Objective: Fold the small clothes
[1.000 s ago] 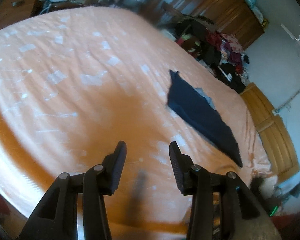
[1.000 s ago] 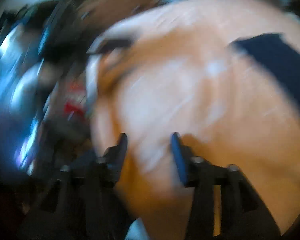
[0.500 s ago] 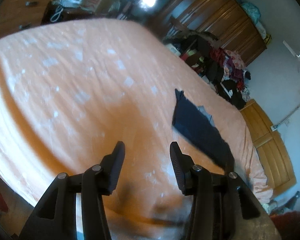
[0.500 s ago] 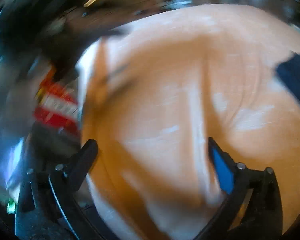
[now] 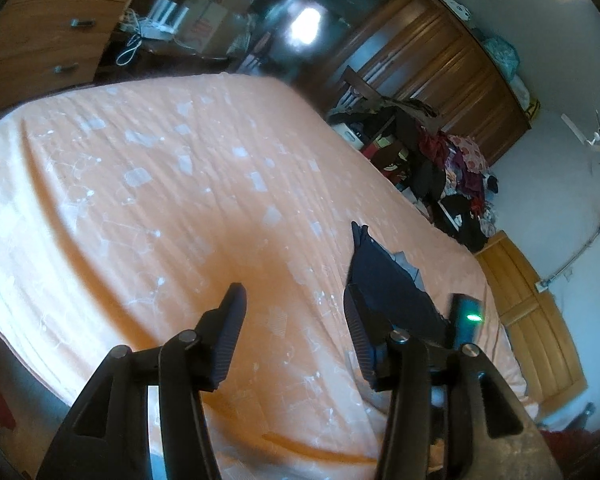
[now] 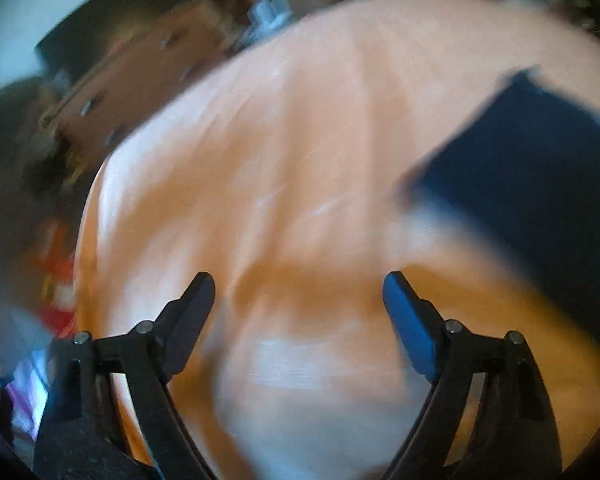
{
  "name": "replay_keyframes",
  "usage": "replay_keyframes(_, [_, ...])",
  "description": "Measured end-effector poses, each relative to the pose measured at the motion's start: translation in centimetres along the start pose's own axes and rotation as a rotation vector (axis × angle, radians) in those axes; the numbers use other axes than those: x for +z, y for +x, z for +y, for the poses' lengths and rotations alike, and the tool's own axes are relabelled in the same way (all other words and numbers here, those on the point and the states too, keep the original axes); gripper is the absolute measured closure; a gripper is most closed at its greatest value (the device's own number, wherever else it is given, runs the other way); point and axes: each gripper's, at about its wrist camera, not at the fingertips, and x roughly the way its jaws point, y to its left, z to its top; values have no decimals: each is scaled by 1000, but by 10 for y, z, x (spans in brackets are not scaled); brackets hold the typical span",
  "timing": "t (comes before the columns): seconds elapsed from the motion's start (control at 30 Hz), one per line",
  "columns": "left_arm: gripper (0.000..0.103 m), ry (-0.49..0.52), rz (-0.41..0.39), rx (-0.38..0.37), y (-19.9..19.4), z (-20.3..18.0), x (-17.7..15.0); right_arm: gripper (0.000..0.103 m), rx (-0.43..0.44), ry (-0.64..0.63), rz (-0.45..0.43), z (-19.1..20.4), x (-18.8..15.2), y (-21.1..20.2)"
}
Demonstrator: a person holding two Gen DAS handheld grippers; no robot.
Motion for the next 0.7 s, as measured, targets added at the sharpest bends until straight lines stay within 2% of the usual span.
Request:
replay_keyframes(0.03, [52,0,-4,-2,-2,-1,0,3,-8,-109,-4,41,-14,5])
replay_keyframes(0.07, [52,-4,-13,-6,-4,-3,1,0,11,-176,-5,67,-25,6])
replay_keyframes(0.13, [51,-16,-39,-22,-8,-5,7,0,130,-300,30,128,-58,10])
replay_keyframes(0.2, [48,5,-48,-34,-6,-15,16,3,304,-279,94,144,-76,6])
replay_keyframes(0.27, [46,37,-39,-58,3,-31,21,15,358,-229,126,127,-82,-3])
replay_keyframes(0.33, [40,77,1,-98,23,-52,22,18,354,-166,124,97,-83,-30])
replay_keyframes(0.47, [40,109,145,-212,94,-91,4,17,254,-111,6,45,-84,-95])
replay_keyframes(0.57, [42,43,265,-259,167,-100,-19,15,152,5,-61,-1,-96,-134])
replay_keyframes(0.6, [43,29,300,-238,195,-102,-31,15,130,42,-72,-13,-101,-140])
replay_keyframes(0.7, [44,-22,355,-188,241,-99,-53,15,90,145,-104,-46,-117,-157])
